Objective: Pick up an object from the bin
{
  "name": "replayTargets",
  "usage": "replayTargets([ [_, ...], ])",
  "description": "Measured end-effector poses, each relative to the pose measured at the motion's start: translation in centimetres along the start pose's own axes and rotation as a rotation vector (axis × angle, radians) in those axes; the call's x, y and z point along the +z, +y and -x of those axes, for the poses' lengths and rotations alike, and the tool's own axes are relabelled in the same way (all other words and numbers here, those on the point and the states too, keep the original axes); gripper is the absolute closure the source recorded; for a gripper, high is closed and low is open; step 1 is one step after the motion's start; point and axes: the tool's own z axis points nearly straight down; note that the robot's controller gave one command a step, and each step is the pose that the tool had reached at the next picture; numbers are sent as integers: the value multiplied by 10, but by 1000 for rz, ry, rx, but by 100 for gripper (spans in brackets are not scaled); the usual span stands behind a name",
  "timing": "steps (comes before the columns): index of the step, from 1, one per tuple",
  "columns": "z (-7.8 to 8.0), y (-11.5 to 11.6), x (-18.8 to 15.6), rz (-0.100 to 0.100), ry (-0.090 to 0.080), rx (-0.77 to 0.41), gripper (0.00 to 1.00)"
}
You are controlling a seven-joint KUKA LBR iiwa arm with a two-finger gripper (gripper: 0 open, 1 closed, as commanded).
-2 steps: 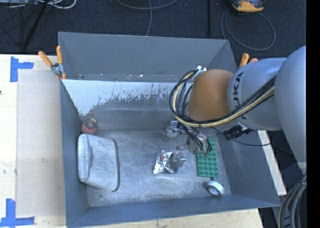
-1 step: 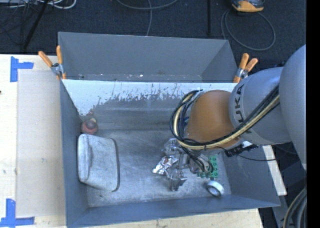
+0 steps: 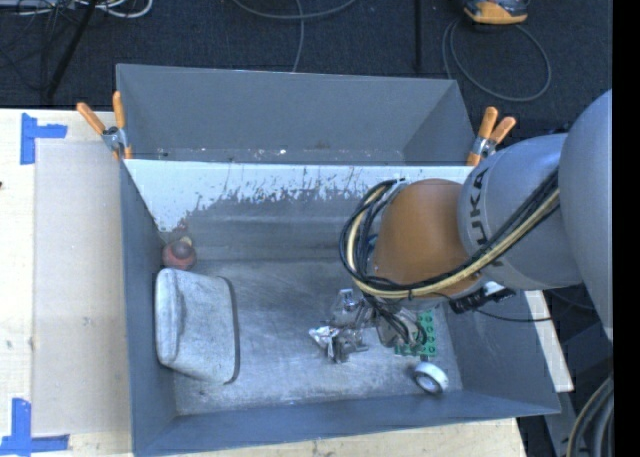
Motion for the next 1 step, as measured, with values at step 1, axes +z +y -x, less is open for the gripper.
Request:
replayTargets([
  [1, 7, 1, -180, -1, -2, 4, 100],
])
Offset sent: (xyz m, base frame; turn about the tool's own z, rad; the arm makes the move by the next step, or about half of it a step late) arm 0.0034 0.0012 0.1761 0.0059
